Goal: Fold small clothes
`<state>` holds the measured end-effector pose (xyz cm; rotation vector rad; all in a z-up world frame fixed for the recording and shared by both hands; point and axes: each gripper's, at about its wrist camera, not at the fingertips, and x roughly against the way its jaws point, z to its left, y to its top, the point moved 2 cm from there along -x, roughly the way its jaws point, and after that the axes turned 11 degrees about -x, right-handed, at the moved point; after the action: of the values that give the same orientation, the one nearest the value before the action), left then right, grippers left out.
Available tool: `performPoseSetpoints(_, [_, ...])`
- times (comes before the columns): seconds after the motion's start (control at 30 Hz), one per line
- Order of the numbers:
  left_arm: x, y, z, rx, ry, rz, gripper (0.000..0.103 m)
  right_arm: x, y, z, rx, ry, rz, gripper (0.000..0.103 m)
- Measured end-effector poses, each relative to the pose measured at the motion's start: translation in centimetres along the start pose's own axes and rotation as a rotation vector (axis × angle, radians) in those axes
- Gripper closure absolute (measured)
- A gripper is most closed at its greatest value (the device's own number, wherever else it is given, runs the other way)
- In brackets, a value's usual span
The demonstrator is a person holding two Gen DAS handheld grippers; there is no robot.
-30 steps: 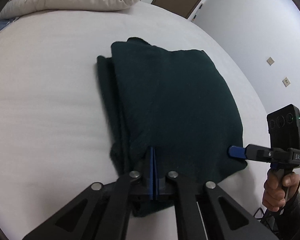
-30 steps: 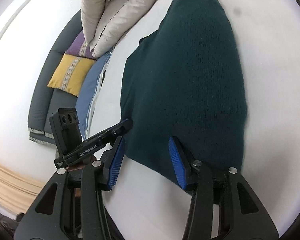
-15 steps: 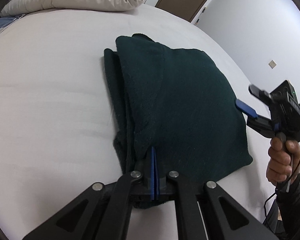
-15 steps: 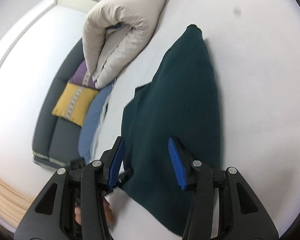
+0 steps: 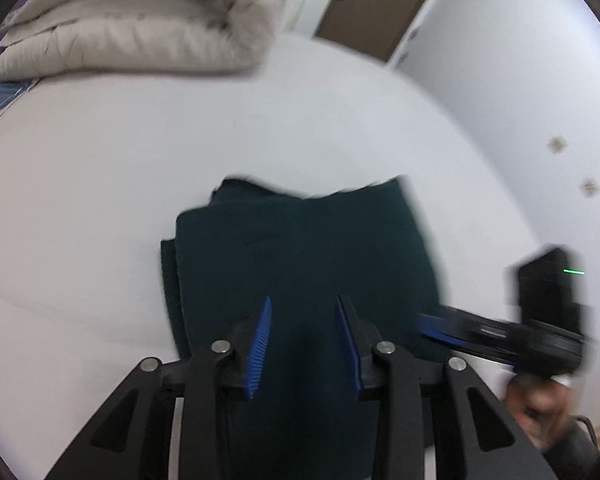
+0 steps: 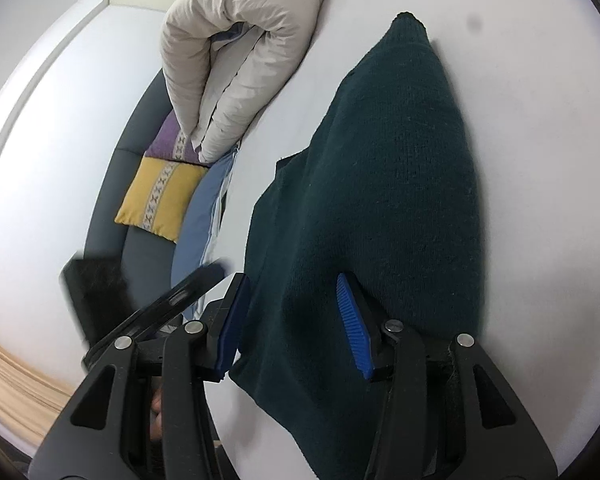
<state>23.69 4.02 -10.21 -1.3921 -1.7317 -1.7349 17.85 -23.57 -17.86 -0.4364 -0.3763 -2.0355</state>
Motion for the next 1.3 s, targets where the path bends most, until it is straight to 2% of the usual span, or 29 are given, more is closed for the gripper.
performPoseSetpoints(0.03, [-1.5, -0.3, 0.5, 0.011, 0.021, 0.029, 0.068, 0.3, 0.1, 0.2, 0.009, -0.009, 0.004, 0.059])
performPoseSetpoints(0.1, [-2.3, -1.1, 1.3, 0.035, 0.029, 0.024, 0.075, 1.0, 0.4, 1.0, 0.022, -0.003, 0.006, 0.057])
performPoseSetpoints(0.23, [-2.1, -2.0, 1.7, 0.022, 0.024, 0.004, 0.075, 1.9, 3.5, 2.2, 0.012, 0.026, -0.039, 0.057])
performPoseSetpoints(0.4, [-1.8, -3.5, 2.6, 0.066, -0.018, -0.022, 0.076, -2.5, 7.5, 2.8, 0.007, -0.042, 0.017, 0.059])
performPoseSetpoints(0.57, [-1.4, -4.4, 2.1, 0.061, -0.008, -0.043, 0.076, -5.6, 11.6, 1.7, -0.028, -0.146, -0.026, 0.059])
performPoseSetpoints(0.63, [-1.8, -4.4, 2.4, 0.069, -0.02, -0.049, 0.076, -6.7, 12.7, 0.5, -0.056, -0.155, -0.016, 0.065])
performPoseSetpoints(0.7, [-1.9, -4.5, 2.7, 0.085, -0.037, -0.056, 0.077, -7.2, 13.8, 0.1, -0.045, -0.167, -0.028, 0.079])
performPoseSetpoints(0.8, [-2.0, -4.8, 2.8, 0.085, -0.039, -0.067, 0.077, -6.8, 14.7, 0.0, -0.056, -0.147, -0.05, 0.079])
performPoseSetpoints(0.9, [-2.0, -5.0, 2.9, 0.09, -0.044, -0.074, 0.077, -4.5, 14.4, 0.2, -0.07, -0.127, -0.095, 0.073])
performPoseSetpoints(1.0, [-1.9, -5.1, 3.2, 0.096, -0.058, -0.074, 0.077, -2.7, 12.3, 1.4, -0.025, -0.093, -0.053, 0.07])
performPoseSetpoints(1.13, [-1.9, -5.1, 3.5, 0.11, -0.079, -0.072, 0.077, -1.6, 7.3, 4.6, 0.077, 0.035, 0.052, 0.069])
performPoseSetpoints(1.2, [-1.8, -5.0, 3.5, 0.108, -0.078, -0.069, 0.077, -2.6, 5.0, 4.9, 0.112, 0.014, 0.111, 0.065])
performPoseSetpoints(1.3, [-1.7, -4.9, 3.6, 0.106, -0.078, -0.065, 0.077, -4.6, 3.1, 2.9, 0.101, -0.047, 0.165, 0.066])
